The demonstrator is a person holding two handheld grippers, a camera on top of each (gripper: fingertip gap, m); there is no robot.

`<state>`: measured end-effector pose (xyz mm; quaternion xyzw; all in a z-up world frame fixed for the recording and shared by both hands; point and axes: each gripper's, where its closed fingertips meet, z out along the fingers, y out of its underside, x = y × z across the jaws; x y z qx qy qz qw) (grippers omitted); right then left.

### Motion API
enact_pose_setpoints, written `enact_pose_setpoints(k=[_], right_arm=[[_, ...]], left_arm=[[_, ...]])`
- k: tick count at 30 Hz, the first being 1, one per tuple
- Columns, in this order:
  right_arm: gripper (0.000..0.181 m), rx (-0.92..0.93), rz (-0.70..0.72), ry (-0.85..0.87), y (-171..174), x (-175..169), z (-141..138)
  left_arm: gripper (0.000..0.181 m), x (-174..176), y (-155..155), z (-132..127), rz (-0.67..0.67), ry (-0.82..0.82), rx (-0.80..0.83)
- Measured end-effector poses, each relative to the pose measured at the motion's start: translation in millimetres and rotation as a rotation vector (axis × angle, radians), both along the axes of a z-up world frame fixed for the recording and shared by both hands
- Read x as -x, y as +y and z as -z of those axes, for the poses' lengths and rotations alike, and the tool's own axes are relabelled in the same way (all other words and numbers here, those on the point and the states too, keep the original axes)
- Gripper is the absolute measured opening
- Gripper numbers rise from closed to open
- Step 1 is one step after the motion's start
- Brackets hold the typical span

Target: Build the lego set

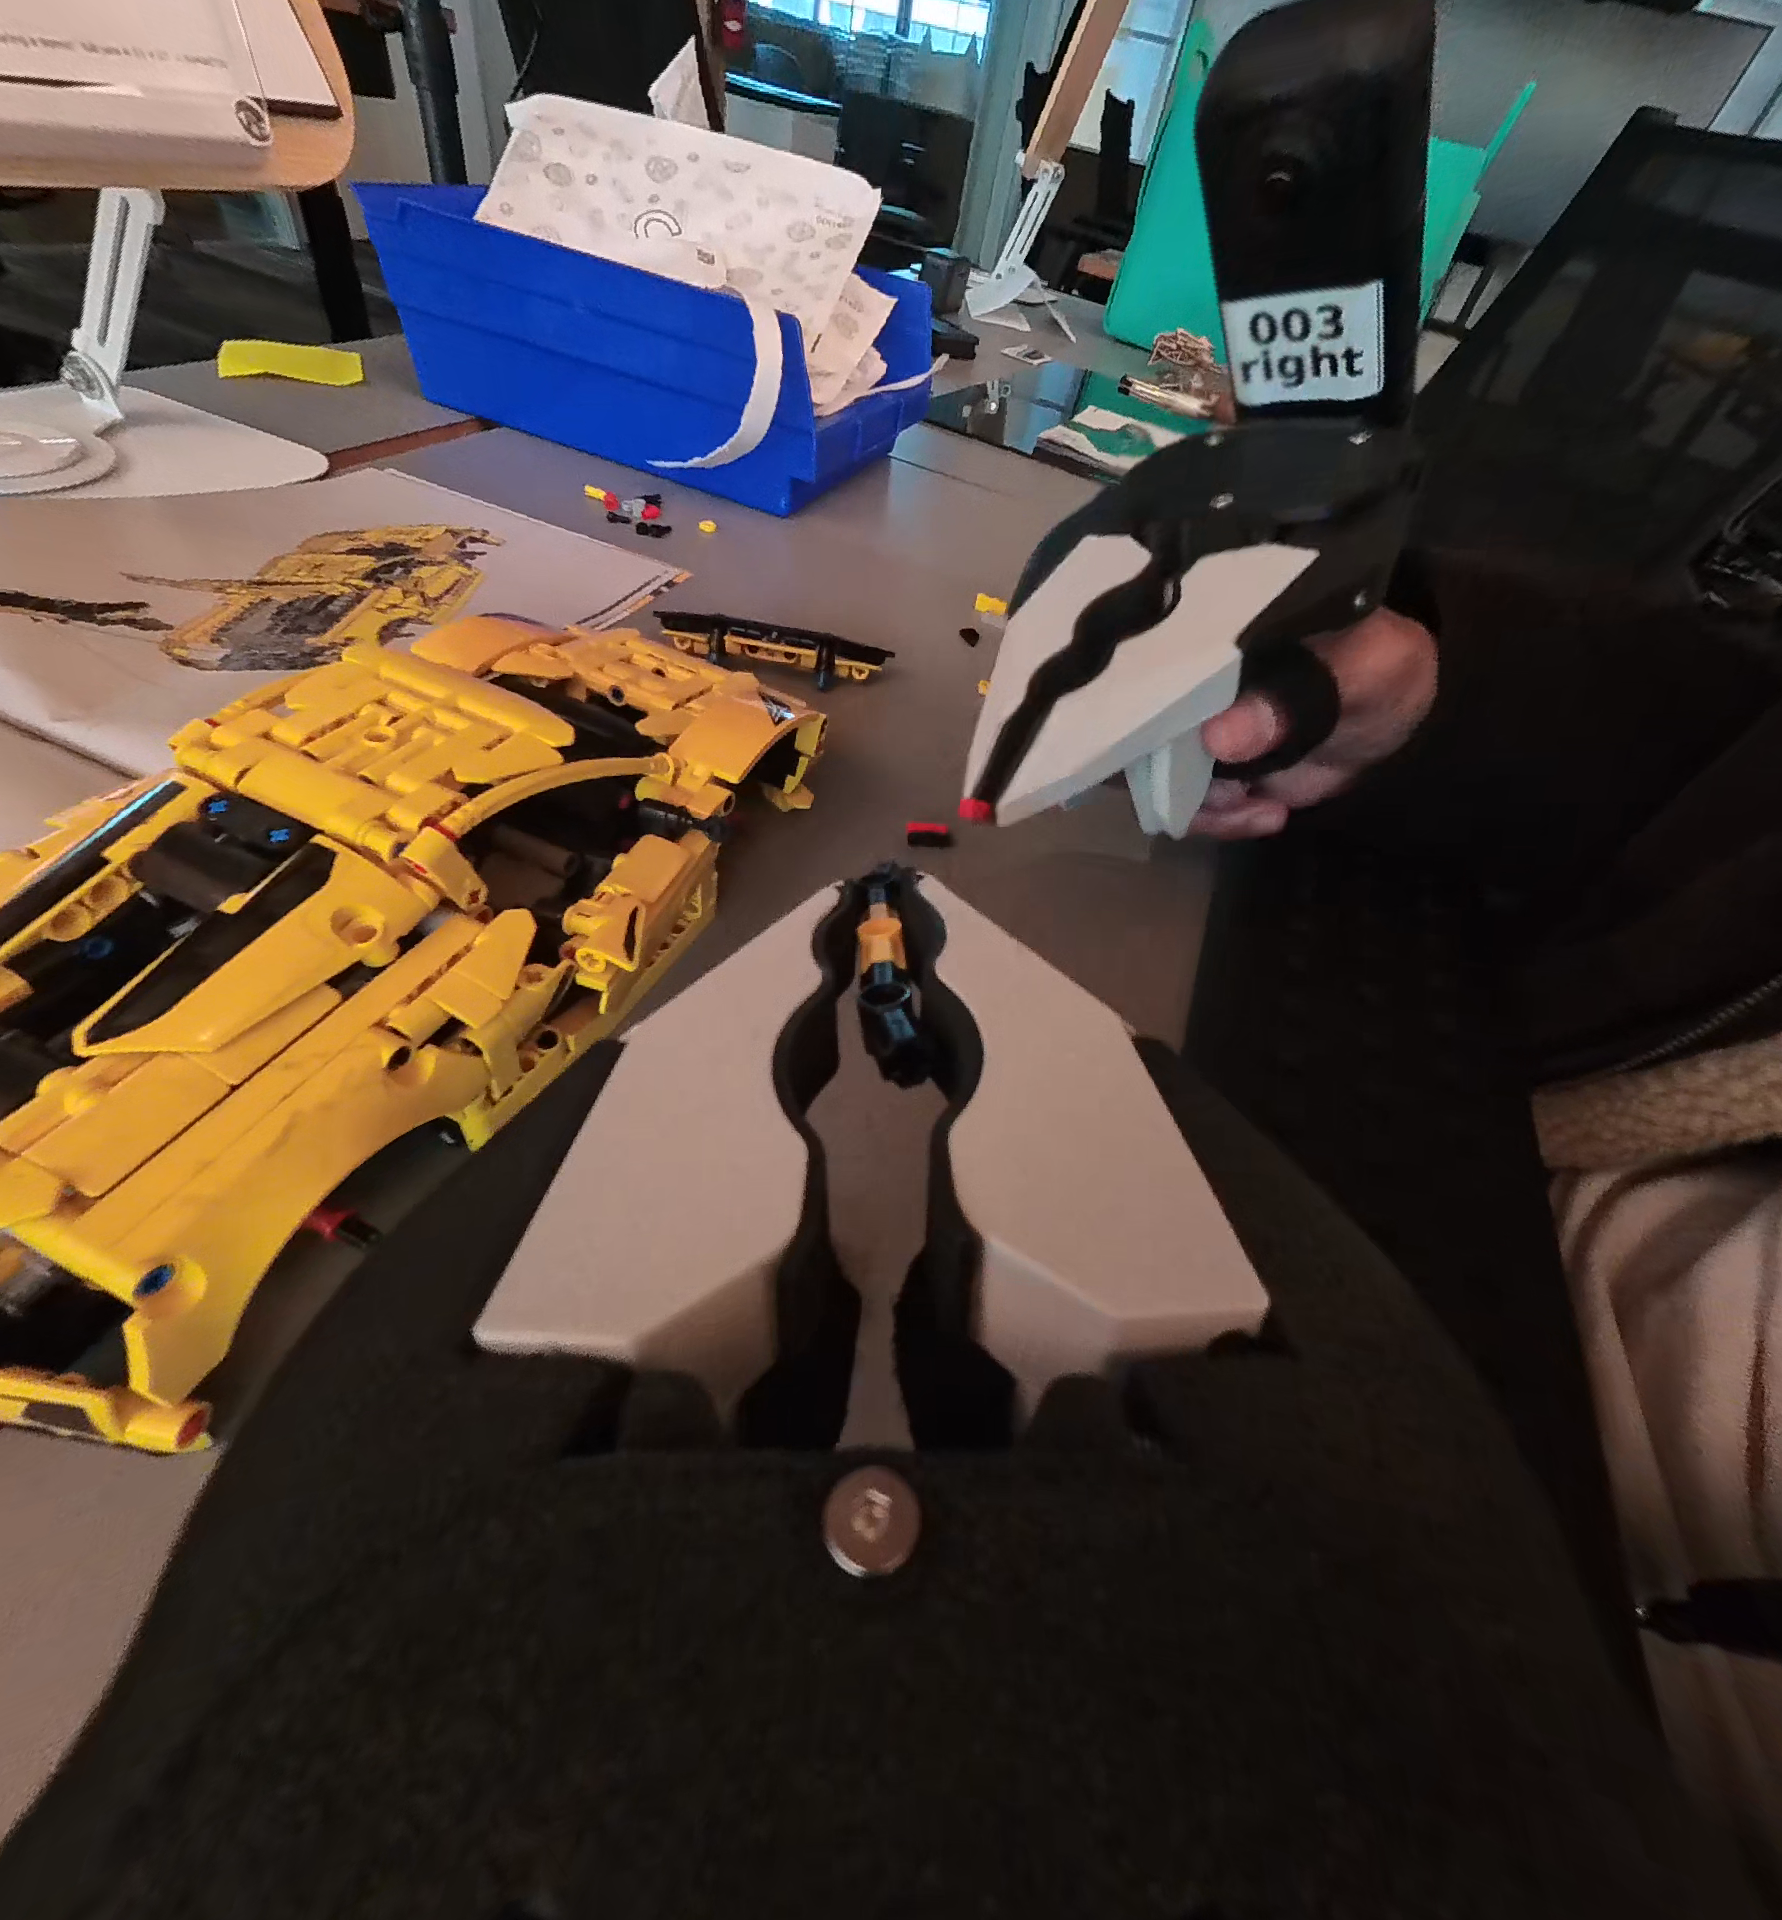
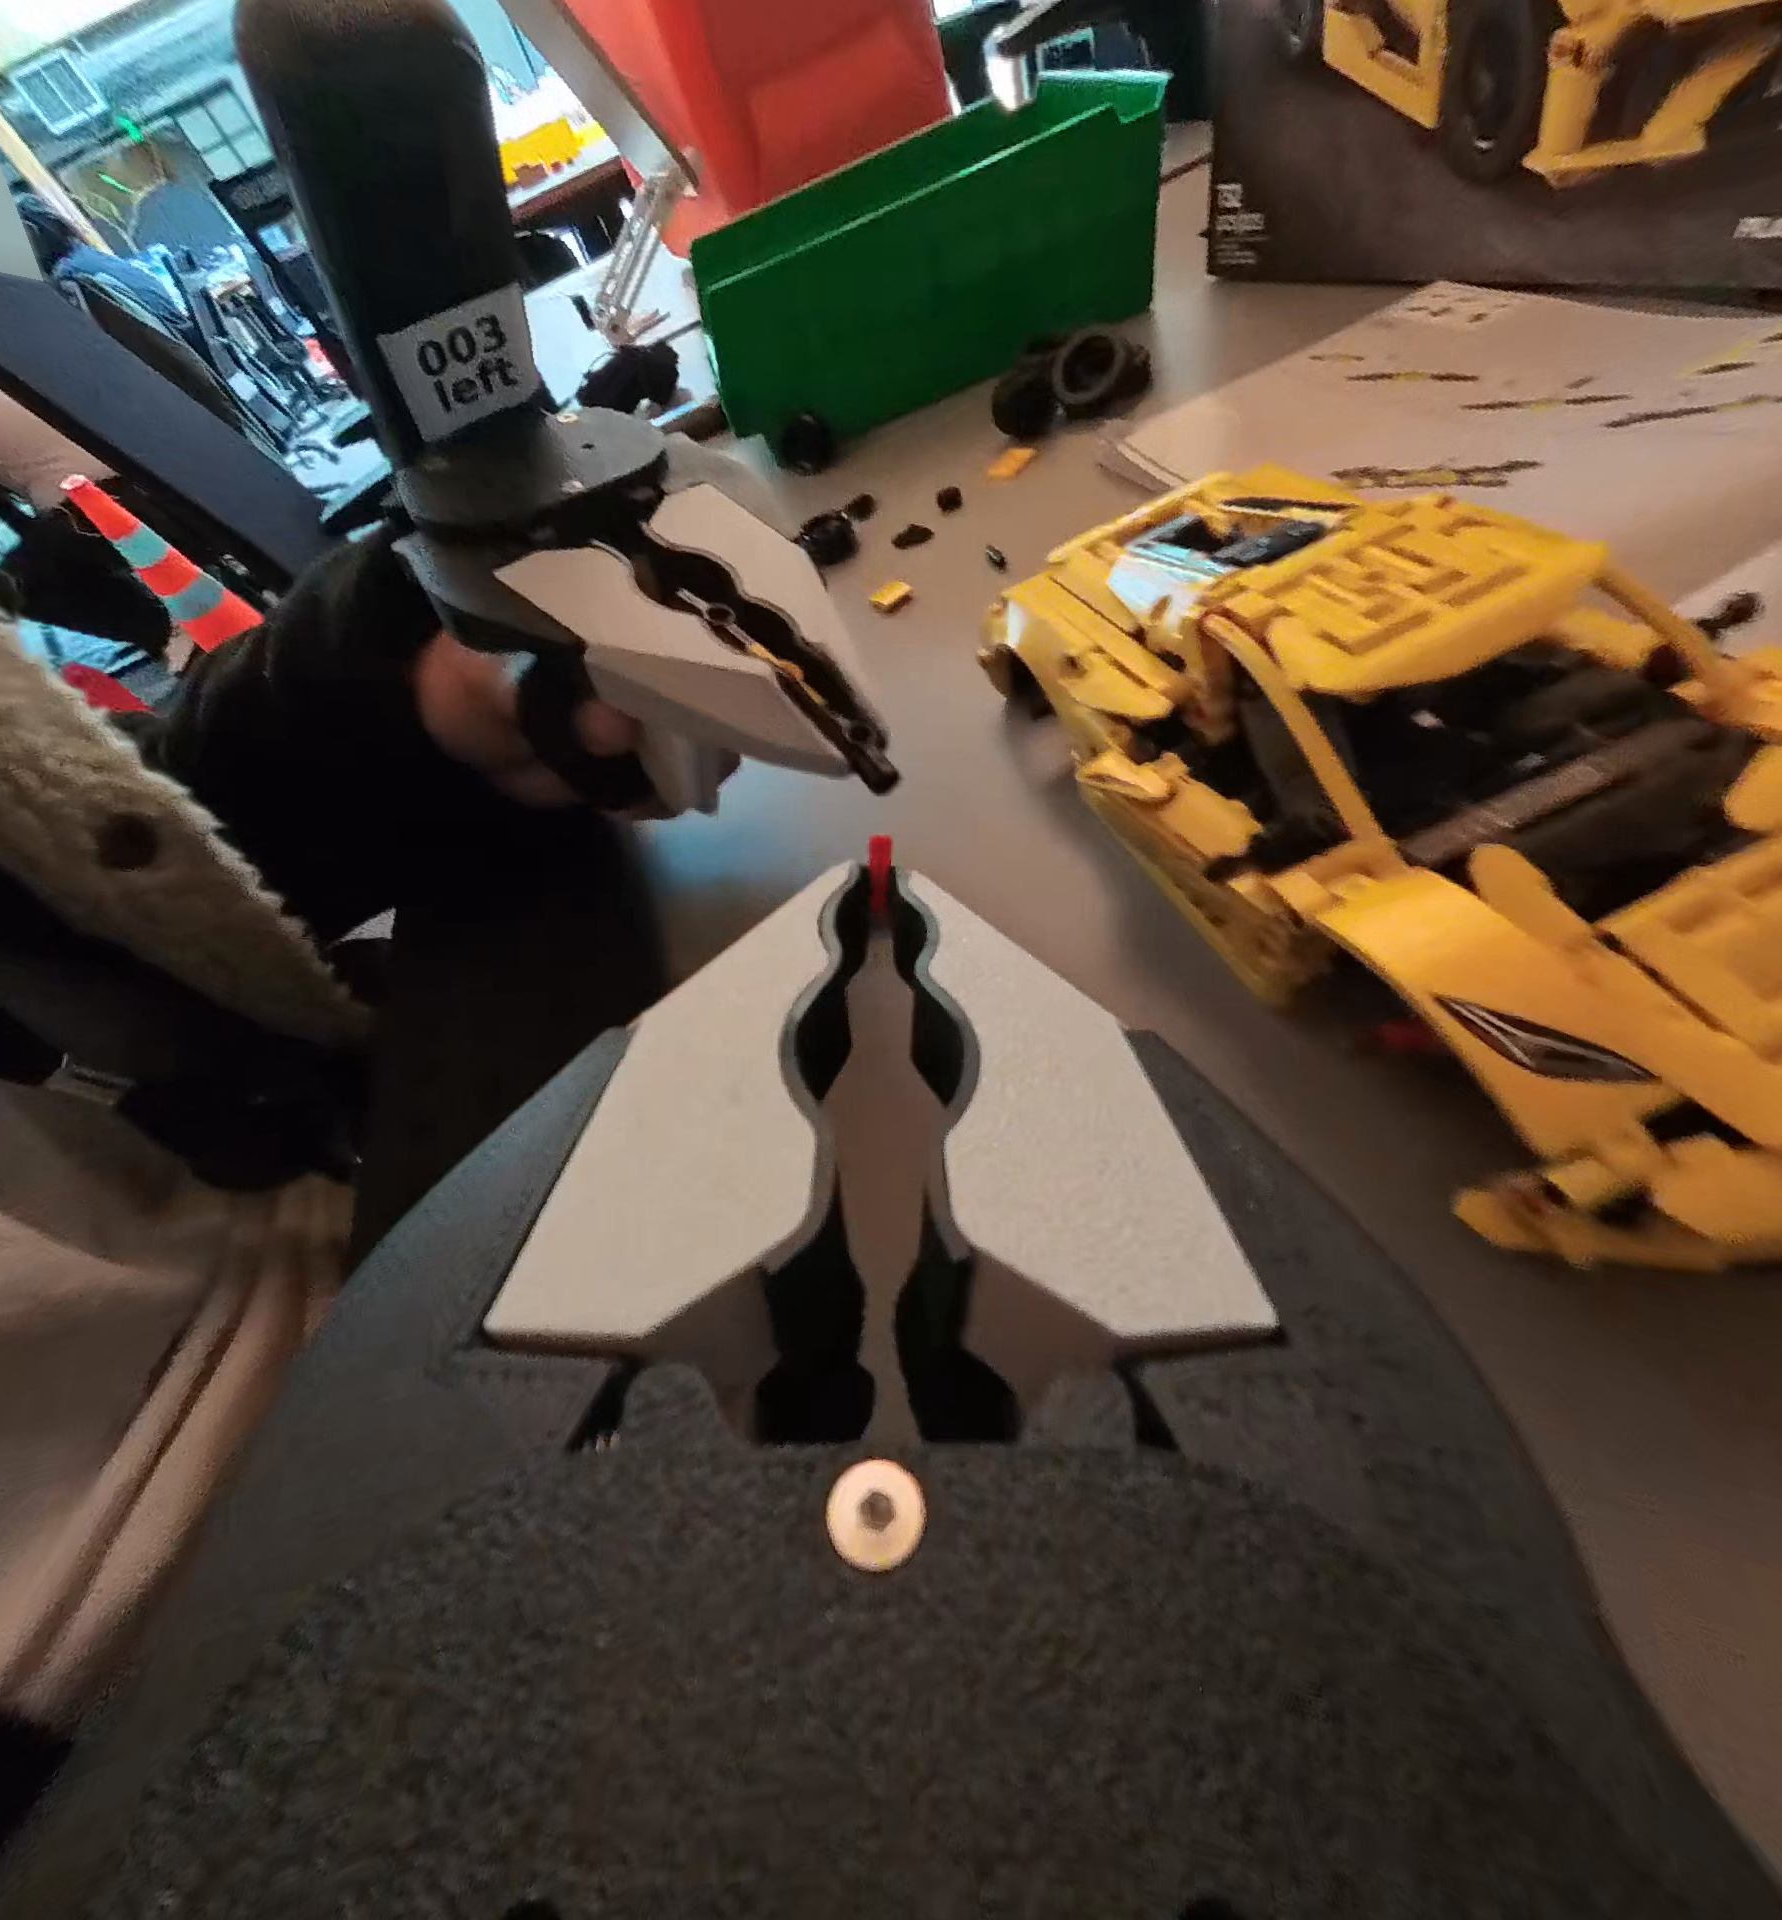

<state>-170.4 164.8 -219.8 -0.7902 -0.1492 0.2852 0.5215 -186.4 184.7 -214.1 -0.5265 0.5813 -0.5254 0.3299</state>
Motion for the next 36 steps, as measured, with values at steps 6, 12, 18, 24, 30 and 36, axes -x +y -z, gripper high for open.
enact_pose_setpoints(k=[6, 12, 18, 24, 30, 36], right_arm=[[0.004, -0.039, 0.023, -0.055, 17.3, 22.7, -1.9], [0.004, -0.014, 0.044, -0.144, 20.4, 24.1, 10.7], [0.004, -0.003, 0.048, -0.151, 22.6, 25.7, 13.2], [0.004, 0.04, 0.042, -0.186, 23.5, 27.0, 23.7], [0.004, 0.064, 0.013, -0.231, 21.1, 30.0, 31.6], [0.004, 0.089, -0.034, -0.173, 16.1, 32.4, 31.9]], left_arm=[[0.007, -1.4, 0.6, 6.7, -0.024, 0.032, -0.057], [0.007, -2.5, 6.9, 17.1, -0.068, 0.085, -0.121], [0.007, -3.7, 8.4, 19.3, -0.09, 0.096, -0.188], [0.007, -6.2, 9.1, 23.1, -0.128, 0.109, -0.4], [0.007, -6.0, 4.9, 28.2, -0.103, 0.119, -0.557], [0.007, -5.0, 0.8, 26.2, -0.071, 0.093, -0.584]])
